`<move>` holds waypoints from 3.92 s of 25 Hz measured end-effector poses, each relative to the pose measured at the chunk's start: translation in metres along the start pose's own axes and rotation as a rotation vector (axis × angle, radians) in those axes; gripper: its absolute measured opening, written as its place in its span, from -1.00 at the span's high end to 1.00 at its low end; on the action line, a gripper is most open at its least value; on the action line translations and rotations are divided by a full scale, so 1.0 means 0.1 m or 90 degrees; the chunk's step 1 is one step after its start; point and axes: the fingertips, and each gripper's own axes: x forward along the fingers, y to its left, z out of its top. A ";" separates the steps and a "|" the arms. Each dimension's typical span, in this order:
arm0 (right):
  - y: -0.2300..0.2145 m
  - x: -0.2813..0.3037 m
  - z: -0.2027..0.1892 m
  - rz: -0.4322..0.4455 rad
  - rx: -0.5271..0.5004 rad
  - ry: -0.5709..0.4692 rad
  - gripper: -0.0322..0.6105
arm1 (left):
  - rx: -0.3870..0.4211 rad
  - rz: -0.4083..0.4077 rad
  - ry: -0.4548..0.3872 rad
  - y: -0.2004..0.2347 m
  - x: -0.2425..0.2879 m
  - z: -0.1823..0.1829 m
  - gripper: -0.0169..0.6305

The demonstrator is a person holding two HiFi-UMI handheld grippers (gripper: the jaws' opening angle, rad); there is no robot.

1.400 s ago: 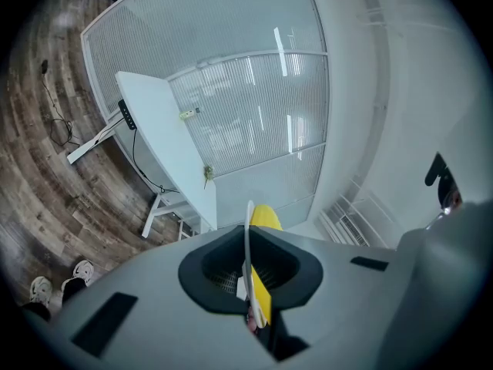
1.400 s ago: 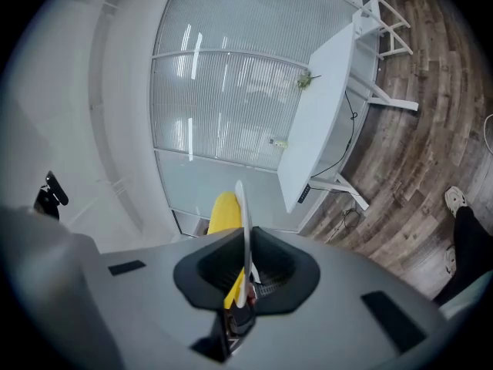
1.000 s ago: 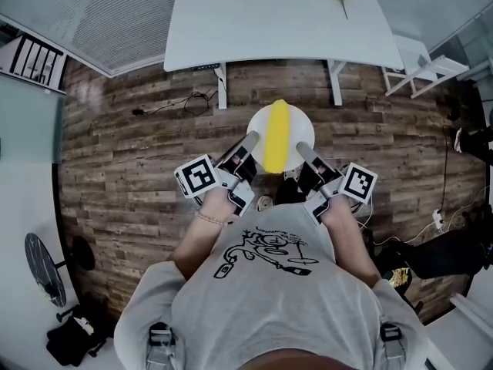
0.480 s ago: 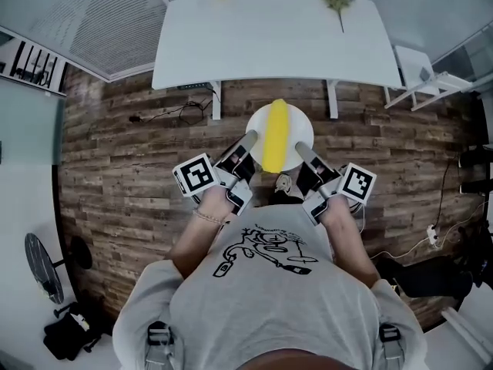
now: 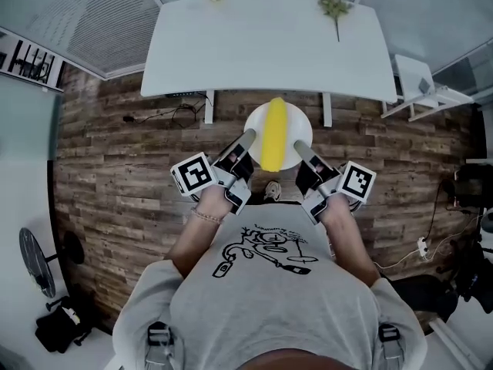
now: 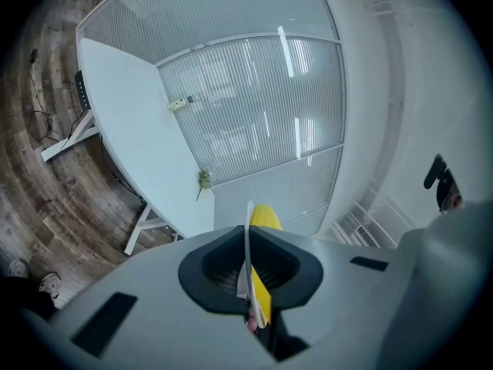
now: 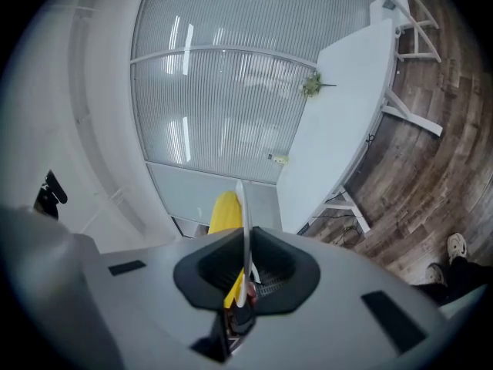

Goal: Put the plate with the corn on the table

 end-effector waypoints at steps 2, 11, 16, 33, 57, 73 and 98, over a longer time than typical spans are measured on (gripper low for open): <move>-0.02 0.03 0.08 -0.001 0.003 0.004 0.81 | -0.005 0.004 -0.004 0.01 0.07 0.03 0.87; -0.13 0.22 0.43 -0.005 0.014 0.002 0.80 | -0.011 0.009 -0.004 0.11 0.43 0.23 0.87; -0.19 0.45 0.67 -0.009 0.017 0.004 0.81 | 0.004 0.017 -0.001 0.22 0.65 0.47 0.87; -0.19 1.91 1.65 -0.028 0.016 -0.001 0.81 | -0.013 0.012 0.010 0.57 1.51 1.97 0.87; -0.37 2.68 2.51 -0.041 0.029 0.009 0.81 | -0.009 0.021 0.016 0.83 2.32 2.77 0.87; -0.78 2.36 3.86 -0.034 0.030 0.044 0.81 | -0.023 0.037 -0.018 0.80 3.72 2.52 0.87; -0.78 2.45 3.83 -0.050 0.042 0.034 0.81 | -0.017 0.045 0.000 0.83 3.69 2.61 0.87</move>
